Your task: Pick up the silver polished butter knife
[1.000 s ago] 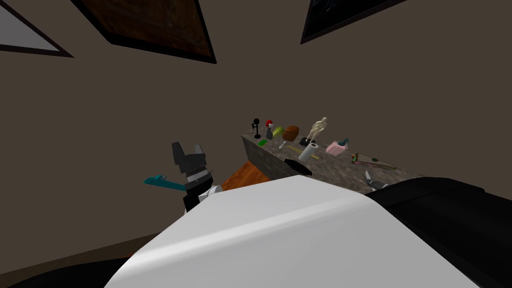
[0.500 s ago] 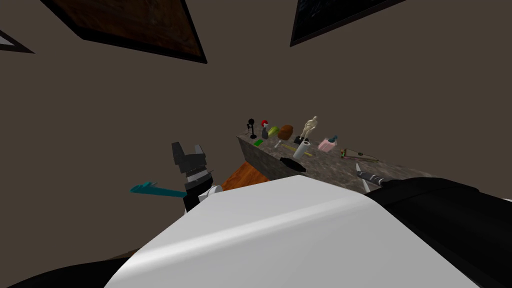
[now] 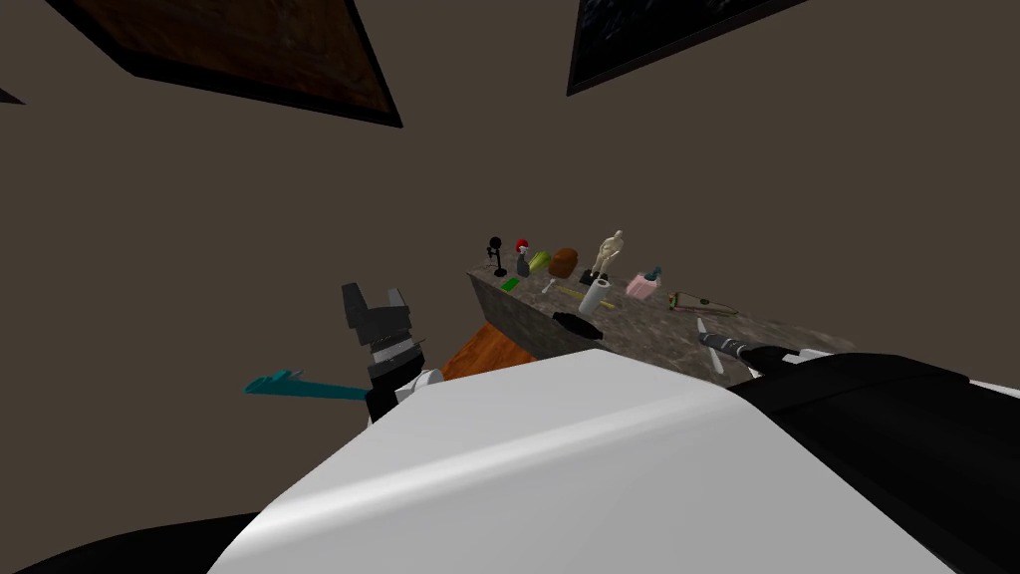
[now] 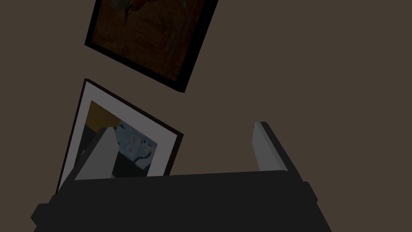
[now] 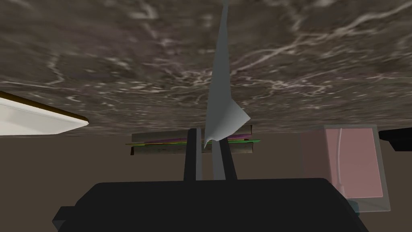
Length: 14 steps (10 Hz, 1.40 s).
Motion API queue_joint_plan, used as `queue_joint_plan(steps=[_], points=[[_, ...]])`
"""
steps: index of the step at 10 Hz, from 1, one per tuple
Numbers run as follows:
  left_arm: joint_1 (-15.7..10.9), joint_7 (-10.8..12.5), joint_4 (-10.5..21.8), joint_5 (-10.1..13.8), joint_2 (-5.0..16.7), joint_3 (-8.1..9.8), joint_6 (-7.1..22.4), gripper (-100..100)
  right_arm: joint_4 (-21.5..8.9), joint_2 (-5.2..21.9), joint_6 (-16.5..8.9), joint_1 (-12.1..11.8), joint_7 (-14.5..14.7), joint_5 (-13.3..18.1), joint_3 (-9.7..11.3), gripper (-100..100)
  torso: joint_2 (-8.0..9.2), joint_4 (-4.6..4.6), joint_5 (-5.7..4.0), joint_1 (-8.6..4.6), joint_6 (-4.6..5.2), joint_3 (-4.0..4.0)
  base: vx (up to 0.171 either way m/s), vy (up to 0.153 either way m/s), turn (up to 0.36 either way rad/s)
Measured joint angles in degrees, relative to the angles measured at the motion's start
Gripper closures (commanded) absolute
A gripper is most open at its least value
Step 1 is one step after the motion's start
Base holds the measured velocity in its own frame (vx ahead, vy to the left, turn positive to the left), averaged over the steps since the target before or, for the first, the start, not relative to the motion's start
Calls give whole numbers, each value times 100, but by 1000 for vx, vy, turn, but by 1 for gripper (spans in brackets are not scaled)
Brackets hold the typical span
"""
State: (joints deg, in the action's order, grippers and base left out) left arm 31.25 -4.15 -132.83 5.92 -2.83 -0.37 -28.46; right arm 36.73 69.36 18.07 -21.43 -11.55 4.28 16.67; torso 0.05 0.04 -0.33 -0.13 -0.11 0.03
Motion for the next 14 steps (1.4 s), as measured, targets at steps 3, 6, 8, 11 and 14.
queue_joint_plan(steps=[3,6,8,11,14], points=[[0,0,0,0,0,0,0,0,429,151,-365,9,97,-176,109,100,0,-2,0,2,4,-1,-10,-17,-32],[0,0,0,0,0,0,0,0,660,176,-420,60,55,-178,166,100,-11,-7,6,13,7,-8,0,-6,-49],[0,0,0,0,0,0,0,0,997,334,-709,53,116,-334,265,100,2,-5,3,0,15,-2,-14,-27,-83],[1,0,0,0,0,0,0,0,1451,442,-1015,77,166,-451,360,100,-3,-8,10,4,19,-5,-9,-22,-95],[0,0,0,0,0,0,0,0,1743,529,-1209,117,197,-529,471,100,-10,-7,6,11,5,-8,-8,-15,-36]])
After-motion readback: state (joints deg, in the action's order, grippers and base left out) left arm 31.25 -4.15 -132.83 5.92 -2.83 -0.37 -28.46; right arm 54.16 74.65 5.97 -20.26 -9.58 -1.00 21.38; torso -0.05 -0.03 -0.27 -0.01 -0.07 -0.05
